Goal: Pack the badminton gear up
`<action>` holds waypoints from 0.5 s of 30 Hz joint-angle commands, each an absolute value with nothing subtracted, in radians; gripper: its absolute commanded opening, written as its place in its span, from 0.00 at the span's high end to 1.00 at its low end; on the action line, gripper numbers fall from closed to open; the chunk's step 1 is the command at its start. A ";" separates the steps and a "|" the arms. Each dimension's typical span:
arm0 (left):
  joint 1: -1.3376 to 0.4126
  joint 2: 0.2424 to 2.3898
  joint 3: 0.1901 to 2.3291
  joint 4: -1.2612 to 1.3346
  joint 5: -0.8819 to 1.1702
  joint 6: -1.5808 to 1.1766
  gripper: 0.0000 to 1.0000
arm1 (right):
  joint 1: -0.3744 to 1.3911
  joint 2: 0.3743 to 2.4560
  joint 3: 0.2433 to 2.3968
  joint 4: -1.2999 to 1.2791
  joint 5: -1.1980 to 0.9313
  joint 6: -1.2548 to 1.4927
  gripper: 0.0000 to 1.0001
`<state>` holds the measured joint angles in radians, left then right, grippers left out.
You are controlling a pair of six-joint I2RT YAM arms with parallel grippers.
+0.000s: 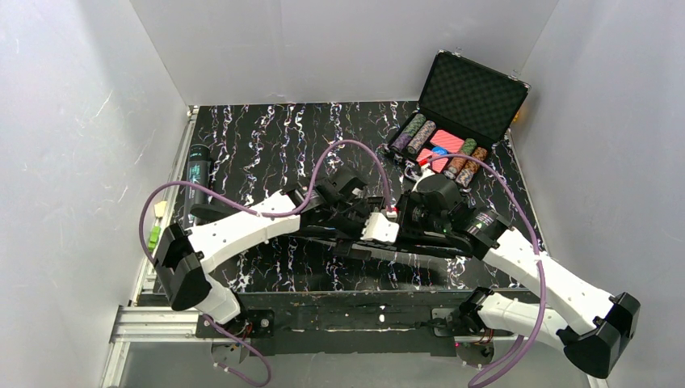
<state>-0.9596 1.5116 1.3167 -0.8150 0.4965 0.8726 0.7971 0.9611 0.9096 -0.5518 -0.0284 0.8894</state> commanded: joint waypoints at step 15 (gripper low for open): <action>-0.996 1.514 1.324 -0.789 0.268 0.809 0.54 | 0.801 0.911 0.996 -0.521 0.023 0.902 0.99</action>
